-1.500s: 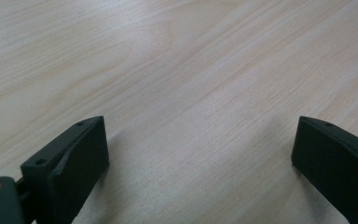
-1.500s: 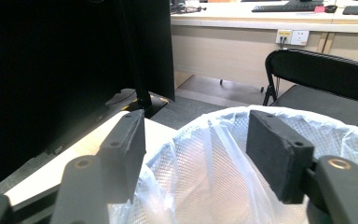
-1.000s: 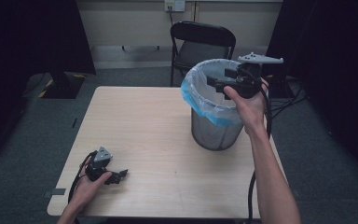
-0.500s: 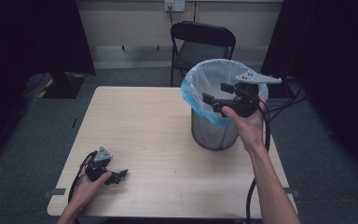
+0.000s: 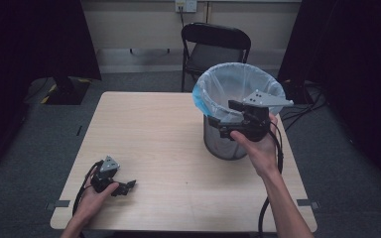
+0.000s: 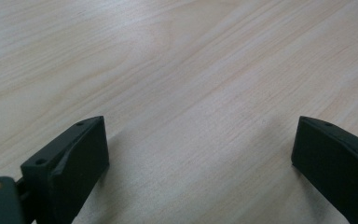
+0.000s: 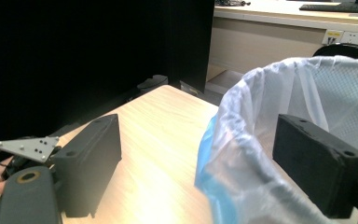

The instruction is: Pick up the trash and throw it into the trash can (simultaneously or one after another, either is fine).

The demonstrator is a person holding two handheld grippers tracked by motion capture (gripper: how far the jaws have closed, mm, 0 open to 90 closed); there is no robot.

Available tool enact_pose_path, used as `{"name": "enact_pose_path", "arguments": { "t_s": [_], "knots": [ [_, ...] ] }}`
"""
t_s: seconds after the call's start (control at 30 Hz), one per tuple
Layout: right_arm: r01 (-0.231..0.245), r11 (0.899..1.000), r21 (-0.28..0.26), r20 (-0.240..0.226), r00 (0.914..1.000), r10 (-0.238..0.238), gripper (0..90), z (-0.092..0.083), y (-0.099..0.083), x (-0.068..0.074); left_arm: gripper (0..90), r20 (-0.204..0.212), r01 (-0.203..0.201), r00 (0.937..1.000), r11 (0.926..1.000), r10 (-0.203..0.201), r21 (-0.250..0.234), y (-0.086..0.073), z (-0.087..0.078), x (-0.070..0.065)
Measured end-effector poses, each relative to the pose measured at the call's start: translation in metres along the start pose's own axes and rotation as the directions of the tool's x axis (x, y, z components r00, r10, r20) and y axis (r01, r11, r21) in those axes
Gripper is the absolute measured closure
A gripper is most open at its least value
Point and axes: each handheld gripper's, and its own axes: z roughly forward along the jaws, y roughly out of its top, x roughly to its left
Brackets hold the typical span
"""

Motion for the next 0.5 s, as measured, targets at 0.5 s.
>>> {"name": "enact_pose_path", "arguments": {
  "t_s": [0.5],
  "knots": [
    [-0.003, 1.000, 0.008, 0.009, 1.0000, 0.003, 15.7, -0.011, -0.037, 0.017, 3.2, 0.000, 0.000, 1.0000, 1.0000, 0.000, 0.000, 0.000, 0.000, 0.000]
  ]
}}
